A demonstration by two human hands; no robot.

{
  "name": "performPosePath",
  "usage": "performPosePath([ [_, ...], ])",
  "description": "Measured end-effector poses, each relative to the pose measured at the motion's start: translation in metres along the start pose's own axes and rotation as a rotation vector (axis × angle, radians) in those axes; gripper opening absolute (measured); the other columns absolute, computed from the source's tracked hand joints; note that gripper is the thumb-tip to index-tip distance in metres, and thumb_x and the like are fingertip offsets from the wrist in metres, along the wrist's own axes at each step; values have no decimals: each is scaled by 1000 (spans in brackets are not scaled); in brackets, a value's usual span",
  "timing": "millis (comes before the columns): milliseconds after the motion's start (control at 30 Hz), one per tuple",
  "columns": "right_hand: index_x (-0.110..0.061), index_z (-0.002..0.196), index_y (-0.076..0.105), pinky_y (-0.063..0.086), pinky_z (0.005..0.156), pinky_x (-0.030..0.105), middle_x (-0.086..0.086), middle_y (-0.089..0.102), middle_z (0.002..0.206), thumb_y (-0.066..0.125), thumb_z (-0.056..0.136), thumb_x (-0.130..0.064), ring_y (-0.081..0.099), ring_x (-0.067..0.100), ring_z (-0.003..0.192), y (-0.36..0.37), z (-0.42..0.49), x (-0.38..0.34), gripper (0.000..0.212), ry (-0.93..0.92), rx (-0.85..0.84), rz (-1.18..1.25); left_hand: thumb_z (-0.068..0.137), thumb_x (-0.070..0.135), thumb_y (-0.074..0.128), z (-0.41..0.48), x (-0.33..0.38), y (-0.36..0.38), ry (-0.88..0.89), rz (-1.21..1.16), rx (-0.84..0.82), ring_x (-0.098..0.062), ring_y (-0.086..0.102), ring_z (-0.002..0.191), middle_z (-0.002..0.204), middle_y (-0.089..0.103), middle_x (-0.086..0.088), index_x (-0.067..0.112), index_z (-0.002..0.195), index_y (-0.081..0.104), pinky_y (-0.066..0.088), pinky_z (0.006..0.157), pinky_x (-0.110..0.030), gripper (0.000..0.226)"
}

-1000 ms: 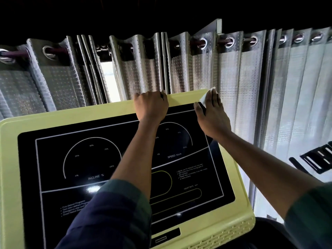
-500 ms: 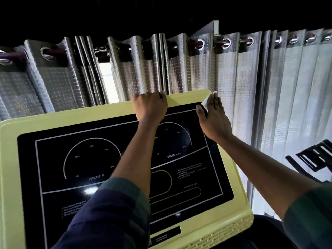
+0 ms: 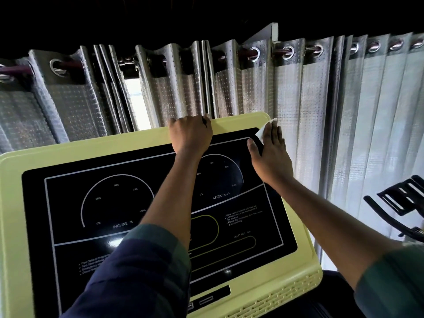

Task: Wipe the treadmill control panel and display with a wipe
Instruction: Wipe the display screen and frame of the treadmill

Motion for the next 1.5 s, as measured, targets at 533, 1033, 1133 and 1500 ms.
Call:
performPosePath([
  [533, -6, 160, 4, 11, 128, 41, 10, 1, 169, 31, 104, -53, 1, 23, 157, 4, -43, 9, 78, -6, 33, 4, 103, 44, 29, 3, 0, 4, 5, 20, -11, -33, 66, 89, 94, 72, -18, 12, 98, 75, 41, 87, -40, 55],
  [1033, -7, 160, 6, 15, 128, 41, 8, 3, 170, 37, 106, -46, 0, 21, 157, 14, -124, 36, 74, 66, 37, 4, 103, 42, 29, 4, 1, 2, 4, 28, -30, -33, 66, 88, 93, 72, -18, 12, 99, 75, 40, 86, -39, 55],
  [1133, -5, 160, 7, 13, 128, 40, 10, 3, 169, 34, 105, -50, 2, 22, 157, 10, -102, 28, 76, 44, 32, -6, 103, 43, 28, 4, 1, 3, 9, 37, -29, -32, 65, 85, 91, 72, -17, 12, 97, 75, 39, 86, -39, 57],
  [1500, -6, 160, 3, 6, 127, 35, 8, -1, 170, 27, 103, -58, -1, 21, 157, -4, 14, -9, 81, -32, -5, 24, 103, 44, 28, 2, 0, 3, 0, 13, -39, -30, 64, 79, 85, 72, -15, 14, 91, 75, 40, 84, -38, 57],
])
Point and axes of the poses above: each hand's wrist, its own z-axis towards the middle knuckle, its own y-axis out of the palm, x = y × z, the point moved 4 cm from there along z, towards the middle knuckle
